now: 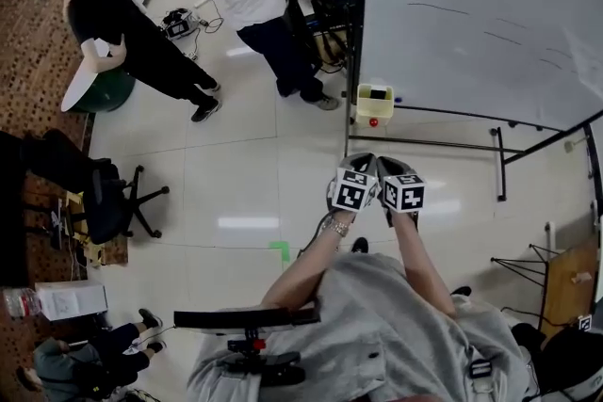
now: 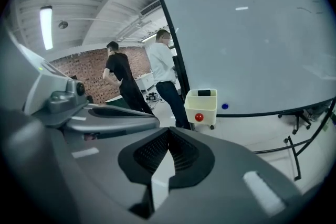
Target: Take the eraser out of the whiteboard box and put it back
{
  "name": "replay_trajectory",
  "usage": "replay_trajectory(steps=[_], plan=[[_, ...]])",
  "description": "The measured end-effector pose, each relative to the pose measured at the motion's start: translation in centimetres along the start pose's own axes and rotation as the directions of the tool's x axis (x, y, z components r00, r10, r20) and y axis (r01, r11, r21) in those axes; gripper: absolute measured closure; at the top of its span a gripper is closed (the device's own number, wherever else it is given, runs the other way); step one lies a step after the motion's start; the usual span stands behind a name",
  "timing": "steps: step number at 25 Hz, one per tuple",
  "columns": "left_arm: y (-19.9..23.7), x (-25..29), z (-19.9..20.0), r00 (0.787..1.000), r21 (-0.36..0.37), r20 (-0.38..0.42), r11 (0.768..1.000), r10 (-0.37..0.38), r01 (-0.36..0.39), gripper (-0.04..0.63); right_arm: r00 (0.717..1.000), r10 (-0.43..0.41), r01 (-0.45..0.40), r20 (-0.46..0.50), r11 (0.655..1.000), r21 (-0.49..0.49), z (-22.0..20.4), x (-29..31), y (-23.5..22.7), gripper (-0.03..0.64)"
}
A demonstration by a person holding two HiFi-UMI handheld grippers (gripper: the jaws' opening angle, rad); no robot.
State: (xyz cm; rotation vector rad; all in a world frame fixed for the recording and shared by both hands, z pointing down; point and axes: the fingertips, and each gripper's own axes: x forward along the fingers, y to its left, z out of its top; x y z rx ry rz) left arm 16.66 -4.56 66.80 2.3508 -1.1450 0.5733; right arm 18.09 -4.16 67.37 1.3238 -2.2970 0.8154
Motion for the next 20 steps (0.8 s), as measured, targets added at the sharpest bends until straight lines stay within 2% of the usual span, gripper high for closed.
replay_trajectory(steps=[3, 7, 15, 20], plan=[[0.2, -1.2, -0.2, 1.0, 0.014, 0.008, 1.0, 0.004, -0.004, 0.591, 1.0, 0.002, -0.002, -0.004, 1.0, 0.019, -0.4, 0.4, 0.9, 0.614], [1.9, -1.9, -1.3, 1.0, -0.002, 0.002, 1.0, 0.024, -0.024, 0.591, 1.0, 0.015, -0.015, -0.018, 1.0, -0.001, -0.9, 1.0, 2.7, 0.614], [1.8, -3.2, -1.7, 1.0, 0.007, 0.008, 1.0, 0.007, -0.007, 0.59, 1.0, -0.002, 0.002, 0.0, 1.0, 0.007, -1.0, 0.4, 3.8, 0.614], [3.9, -4.3, -2.2, 1.0, 0.02, 0.007, 0.999, 0.03, -0.03, 0.591, 0.999, 0.026, -0.026, 0.019, 0.999, 0.039, -1.0, 2.0, 5.6, 0.614]])
